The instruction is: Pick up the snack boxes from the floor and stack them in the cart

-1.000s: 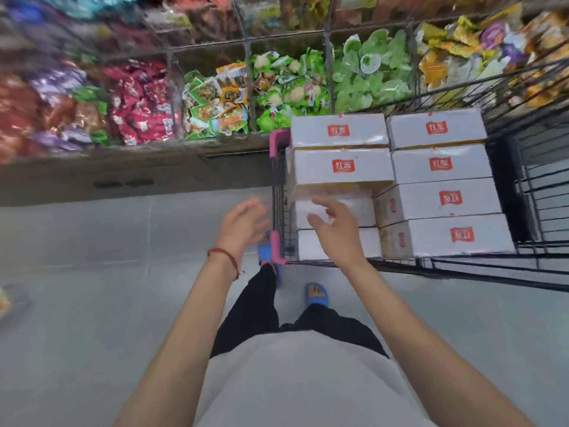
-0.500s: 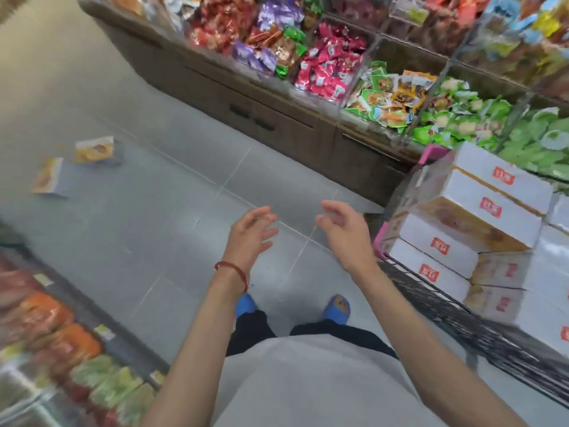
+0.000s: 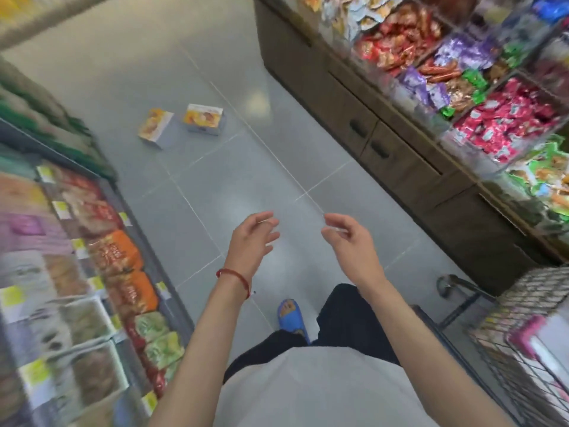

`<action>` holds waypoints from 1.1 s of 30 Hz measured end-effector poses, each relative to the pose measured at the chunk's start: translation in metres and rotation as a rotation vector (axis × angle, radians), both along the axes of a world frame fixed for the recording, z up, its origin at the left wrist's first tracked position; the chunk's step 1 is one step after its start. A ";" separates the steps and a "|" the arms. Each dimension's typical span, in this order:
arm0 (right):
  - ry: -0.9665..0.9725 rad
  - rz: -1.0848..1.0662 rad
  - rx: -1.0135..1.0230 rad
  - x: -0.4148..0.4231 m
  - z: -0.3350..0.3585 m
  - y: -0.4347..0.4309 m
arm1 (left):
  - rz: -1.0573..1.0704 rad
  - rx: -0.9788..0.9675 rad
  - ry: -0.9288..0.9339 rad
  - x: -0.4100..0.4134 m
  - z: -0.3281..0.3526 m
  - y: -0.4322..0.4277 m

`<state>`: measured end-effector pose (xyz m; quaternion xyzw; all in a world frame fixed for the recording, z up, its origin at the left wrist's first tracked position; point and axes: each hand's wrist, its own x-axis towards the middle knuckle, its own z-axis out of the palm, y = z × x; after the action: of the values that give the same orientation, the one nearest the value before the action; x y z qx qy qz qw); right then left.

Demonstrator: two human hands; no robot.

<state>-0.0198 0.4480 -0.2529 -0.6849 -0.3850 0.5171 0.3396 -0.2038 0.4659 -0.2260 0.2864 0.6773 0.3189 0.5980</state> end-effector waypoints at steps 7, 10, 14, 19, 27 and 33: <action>0.018 0.110 -0.010 -0.067 -0.006 0.101 | 0.149 -0.040 -0.025 -0.070 -0.016 0.063; 0.047 0.140 -0.014 -0.089 -0.014 0.156 | 0.199 -0.049 -0.016 -0.097 -0.022 0.106; 0.054 0.211 -0.024 -0.124 -0.018 0.241 | 0.268 -0.049 0.007 -0.128 -0.023 0.181; 0.049 0.394 -0.041 -0.170 -0.010 0.340 | 0.366 -0.031 0.029 -0.159 -0.009 0.271; 0.038 0.487 -0.038 -0.248 -0.012 0.494 | 0.454 -0.057 -0.001 -0.227 -0.015 0.405; 0.005 0.400 -0.049 -0.318 -0.025 0.601 | 0.431 -0.055 -0.046 -0.308 -0.038 0.520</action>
<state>-0.3380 1.0493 -0.2783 -0.6016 -0.4997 0.5852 0.2144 -0.5117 0.9859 -0.2642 0.1108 0.7175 0.4272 0.5389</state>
